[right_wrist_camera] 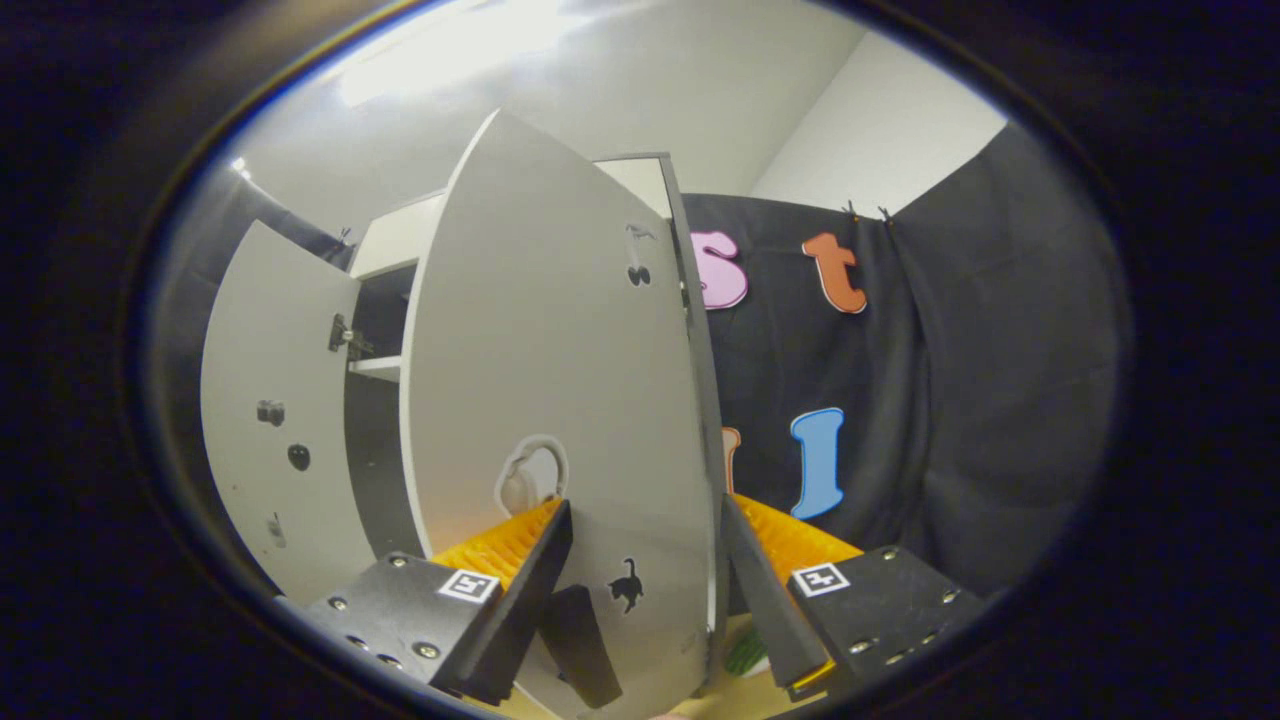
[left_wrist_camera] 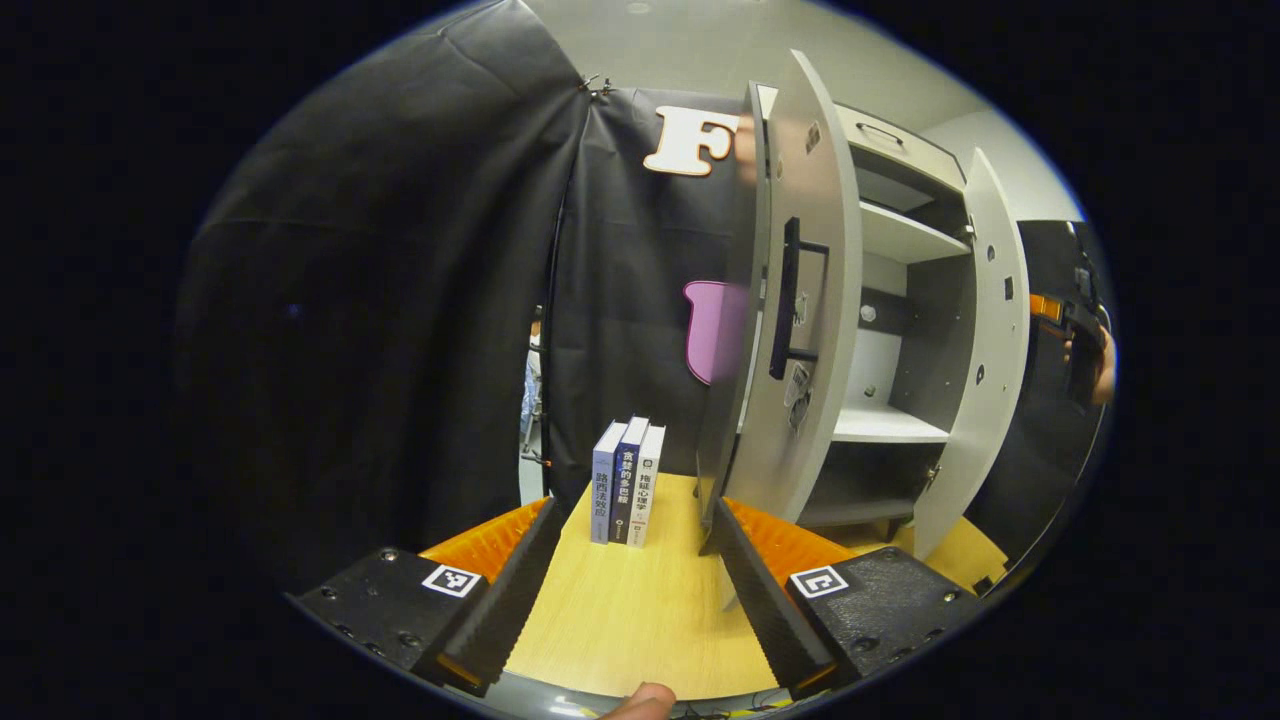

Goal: Grasp the bottle in the cabinet with the left hand and place it on the coaster, then close the right door with the right hand and the left door with the left hand.

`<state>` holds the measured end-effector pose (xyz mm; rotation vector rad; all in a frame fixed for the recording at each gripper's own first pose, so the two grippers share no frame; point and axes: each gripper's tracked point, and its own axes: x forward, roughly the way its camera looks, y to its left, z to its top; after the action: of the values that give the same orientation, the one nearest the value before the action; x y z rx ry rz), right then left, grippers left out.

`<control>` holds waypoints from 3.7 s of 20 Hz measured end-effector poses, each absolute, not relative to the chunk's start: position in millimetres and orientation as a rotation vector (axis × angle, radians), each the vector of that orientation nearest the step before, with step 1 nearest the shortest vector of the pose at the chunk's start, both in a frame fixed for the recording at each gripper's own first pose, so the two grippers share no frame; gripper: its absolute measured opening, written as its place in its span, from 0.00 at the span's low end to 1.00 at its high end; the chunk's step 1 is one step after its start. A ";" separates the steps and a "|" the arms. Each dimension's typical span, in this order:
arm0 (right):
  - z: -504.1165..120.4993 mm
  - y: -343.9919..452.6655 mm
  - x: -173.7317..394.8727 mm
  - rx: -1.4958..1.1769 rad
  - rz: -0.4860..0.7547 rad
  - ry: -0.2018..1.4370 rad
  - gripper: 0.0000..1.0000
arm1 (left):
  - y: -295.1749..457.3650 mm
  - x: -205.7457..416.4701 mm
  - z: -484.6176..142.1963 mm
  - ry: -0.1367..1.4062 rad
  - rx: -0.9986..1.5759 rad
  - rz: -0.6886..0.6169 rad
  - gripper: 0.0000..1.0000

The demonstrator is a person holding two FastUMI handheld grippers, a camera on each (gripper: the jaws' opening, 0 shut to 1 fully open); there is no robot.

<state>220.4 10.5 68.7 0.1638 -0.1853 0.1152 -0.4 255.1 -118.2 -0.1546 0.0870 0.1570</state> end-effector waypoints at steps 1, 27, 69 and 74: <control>69.8 15.5 216.9 0.188 0.140 -0.202 0.91 | 257.4 0.7 -117.6 0.091 -0.166 0.161 0.96; -46.3 -12.9 98.1 0.079 0.172 -0.010 0.92 | 189.5 133.0 -35.8 0.056 -0.001 -0.054 0.89; -54.5 -47.1 -26.8 0.047 0.146 -0.024 0.96 | 52.7 95.2 -43.6 0.036 0.036 0.019 0.93; -54.4 -34.5 -43.6 0.042 0.168 0.001 0.92 | 49.2 48.0 -54.2 0.056 0.024 0.043 0.93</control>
<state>-43.6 -34.5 -54.4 0.0417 0.0012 0.1682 48.0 49.2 -54.2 0.0242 0.0559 0.0434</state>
